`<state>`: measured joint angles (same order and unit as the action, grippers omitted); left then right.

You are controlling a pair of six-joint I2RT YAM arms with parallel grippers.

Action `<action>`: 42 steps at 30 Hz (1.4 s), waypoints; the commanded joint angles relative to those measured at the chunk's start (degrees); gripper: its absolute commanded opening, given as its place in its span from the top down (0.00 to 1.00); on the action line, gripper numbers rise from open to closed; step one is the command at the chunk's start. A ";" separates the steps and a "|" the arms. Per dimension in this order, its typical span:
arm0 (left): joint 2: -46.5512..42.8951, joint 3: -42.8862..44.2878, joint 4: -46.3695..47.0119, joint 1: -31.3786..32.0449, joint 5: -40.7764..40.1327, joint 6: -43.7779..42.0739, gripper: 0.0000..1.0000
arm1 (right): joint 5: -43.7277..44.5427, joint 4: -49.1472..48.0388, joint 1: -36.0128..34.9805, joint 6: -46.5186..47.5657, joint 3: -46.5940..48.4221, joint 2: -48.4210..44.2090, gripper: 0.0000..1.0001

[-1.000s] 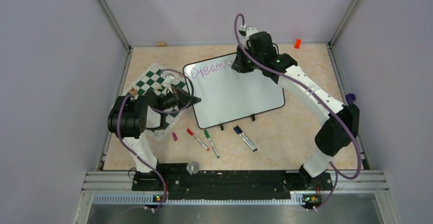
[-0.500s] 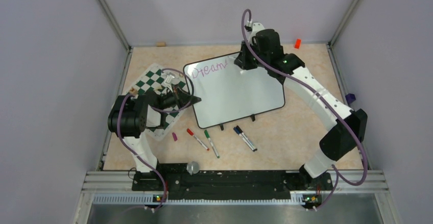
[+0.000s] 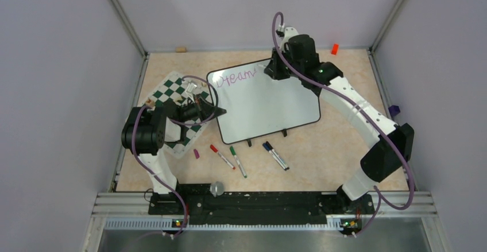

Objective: Write a sentence on the whiteboard

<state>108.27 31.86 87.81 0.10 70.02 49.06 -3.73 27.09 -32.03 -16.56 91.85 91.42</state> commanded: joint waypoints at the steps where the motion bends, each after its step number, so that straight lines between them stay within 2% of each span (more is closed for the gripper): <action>1: 0.48 0.37 3.00 0.28 3.72 -4.07 1.00 | 0.34 -2.78 0.47 -0.48 -0.78 -2.84 1.00; 42: 1.00 -0.51 5.00 0.30 4.33 -3.62 1.00 | 1.62 -2.38 0.48 -0.54 3.98 3.53 1.00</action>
<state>108.40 31.83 87.88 0.10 70.06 49.36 -2.81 26.20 -32.01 -17.74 92.38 94.63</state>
